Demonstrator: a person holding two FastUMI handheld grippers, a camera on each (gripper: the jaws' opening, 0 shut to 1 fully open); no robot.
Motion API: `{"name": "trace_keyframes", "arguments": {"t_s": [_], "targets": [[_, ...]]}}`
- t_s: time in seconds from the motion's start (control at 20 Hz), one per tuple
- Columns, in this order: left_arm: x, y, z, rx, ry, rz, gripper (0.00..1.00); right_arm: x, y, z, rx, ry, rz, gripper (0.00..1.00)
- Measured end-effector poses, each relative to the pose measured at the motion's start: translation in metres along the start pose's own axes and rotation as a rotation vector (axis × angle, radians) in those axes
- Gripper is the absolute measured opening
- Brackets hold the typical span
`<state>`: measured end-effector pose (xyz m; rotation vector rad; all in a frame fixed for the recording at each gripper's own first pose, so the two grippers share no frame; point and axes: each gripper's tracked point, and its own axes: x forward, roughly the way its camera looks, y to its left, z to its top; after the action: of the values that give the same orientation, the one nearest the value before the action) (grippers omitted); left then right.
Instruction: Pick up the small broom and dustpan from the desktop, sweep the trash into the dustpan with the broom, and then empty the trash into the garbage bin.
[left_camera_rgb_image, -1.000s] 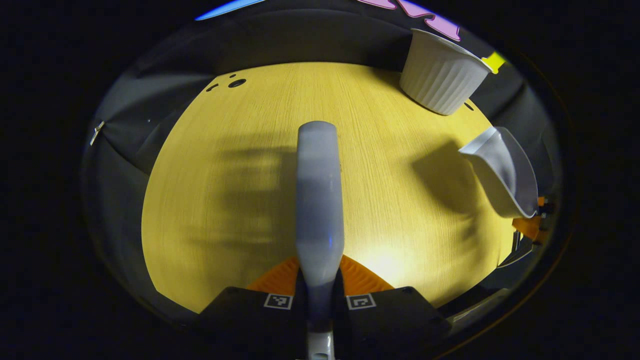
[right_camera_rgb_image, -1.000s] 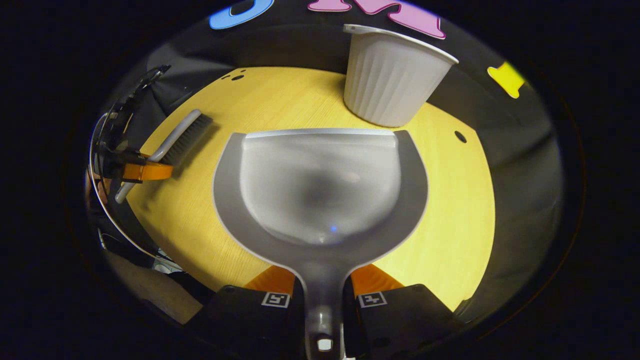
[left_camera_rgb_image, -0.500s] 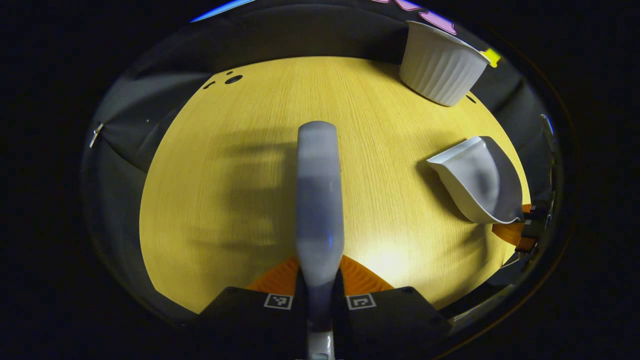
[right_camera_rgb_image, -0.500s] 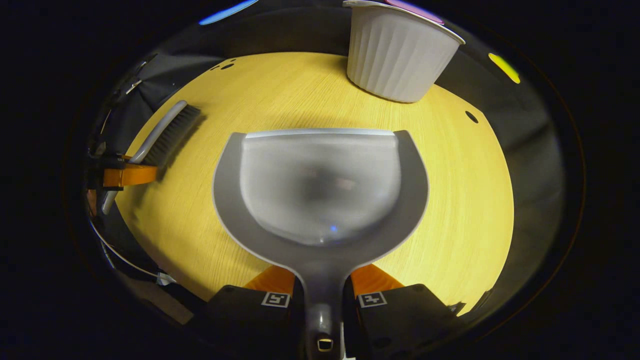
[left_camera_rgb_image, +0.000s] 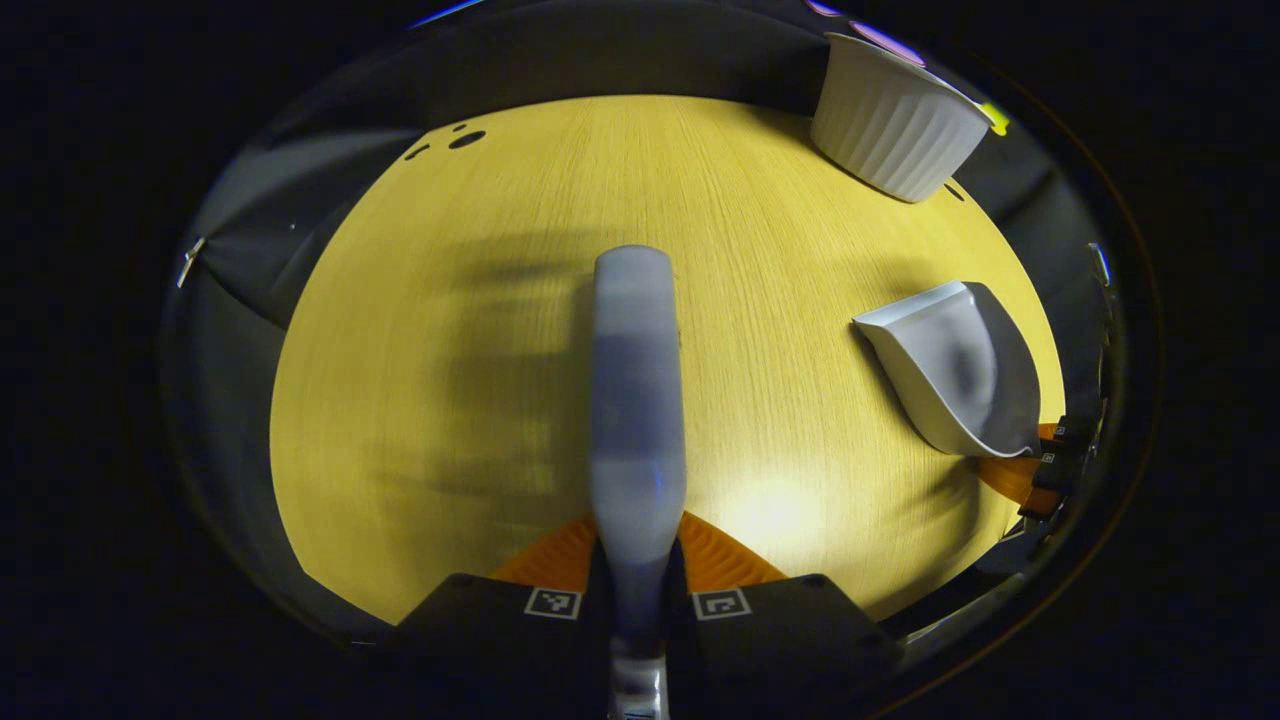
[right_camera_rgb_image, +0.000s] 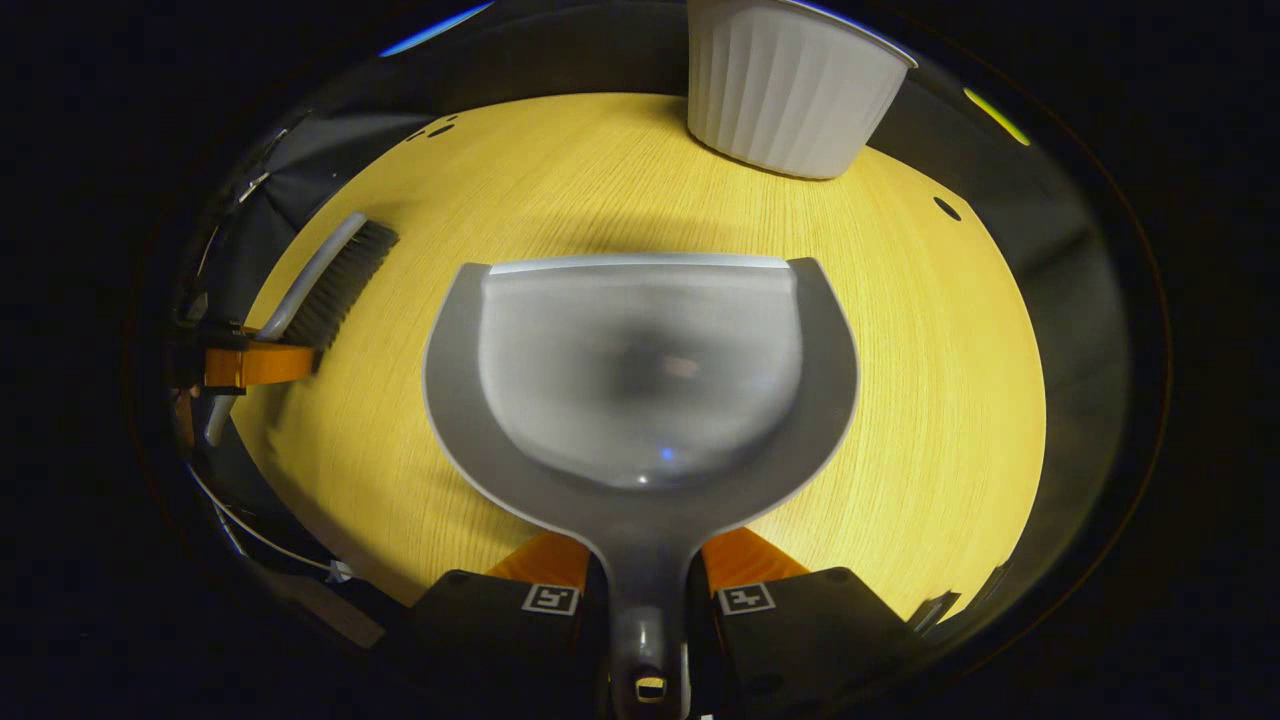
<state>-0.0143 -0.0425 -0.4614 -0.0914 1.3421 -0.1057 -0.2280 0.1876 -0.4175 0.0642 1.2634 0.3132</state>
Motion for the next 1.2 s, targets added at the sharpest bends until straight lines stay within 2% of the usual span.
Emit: {"name": "trace_keyframes", "arguments": {"t_s": [0.05,0.1,0.15,0.2,0.25,0.3,0.35,0.4,0.45,0.5,0.55,0.65,0.7,0.75,0.8,0.85,0.95,1.2], "targets": [[-0.001,-0.001,0.000,0.005,-0.003,0.003,0.27,0.001,-0.001,0.001,-0.002,0.002,-0.001,0.30],[0.000,-0.001,0.001,0.012,0.001,0.006,0.27,0.001,-0.001,-0.001,-0.005,0.005,-0.001,0.36],[-0.001,-0.001,0.000,0.018,0.008,0.005,0.28,0.001,-0.002,-0.003,-0.007,0.010,-0.003,0.37],[-0.001,-0.003,0.000,0.019,0.011,0.006,0.28,0.000,-0.002,-0.005,-0.006,0.014,-0.001,0.37],[-0.002,-0.003,0.001,0.021,0.010,0.009,0.32,0.001,-0.001,-0.005,-0.004,0.013,-0.001,0.32],[-0.002,-0.003,0.001,0.023,0.009,0.012,0.31,0.002,-0.001,-0.007,-0.004,0.015,0.001,0.39],[-0.003,-0.005,0.001,0.026,0.010,0.014,0.34,0.001,-0.001,-0.008,-0.005,0.021,0.005,0.39],[-0.004,-0.005,0.000,0.029,0.010,0.016,0.39,0.000,-0.001,-0.011,-0.007,0.027,0.008,0.32],[-0.006,-0.004,0.000,0.032,0.008,0.021,0.53,-0.001,-0.002,-0.014,-0.011,0.035,0.010,0.32],[-0.008,-0.003,0.000,0.032,0.004,0.024,0.57,-0.003,-0.003,-0.017,-0.016,0.040,0.010,0.39],[-0.010,-0.002,-0.001,0.032,0.001,0.030,0.60,-0.004,-0.003,-0.018,-0.018,0.038,0.012,0.41],[-0.018,-0.001,-0.003,0.032,-0.008,0.040,0.62,-0.011,-0.002,-0.021,-0.007,0.035,0.025,0.45],[-0.022,0.002,-0.003,0.033,-0.011,0.048,0.62,-0.017,-0.003,-0.023,0.003,0.030,0.033,0.54],[-0.025,0.003,-0.003,0.036,-0.017,0.055,0.63,-0.024,-0.003,-0.021,0.017,0.019,0.041,0.59],[-0.030,0.006,-0.003,0.038,-0.026,0.066,0.60,-0.029,-0.005,-0.019,0.032,0.008,0.044,0.58],[-0.037,0.008,-0.003,0.038,-0.036,0.074,0.64,-0.035,-0.007,-0.014,0.048,-0.012,0.050,0.59],[-0.050,0.006,0.003,0.022,-0.071,0.064,0.64,-0.052,-0.009,-0.004,0.076,-0.052,0.063,0.59],[-0.100,-0.003,0.042,0.016,-0.261,0.020,0.64,-0.104,-0.017,0.030,0.054,-0.211,0.080,0.61]]}}
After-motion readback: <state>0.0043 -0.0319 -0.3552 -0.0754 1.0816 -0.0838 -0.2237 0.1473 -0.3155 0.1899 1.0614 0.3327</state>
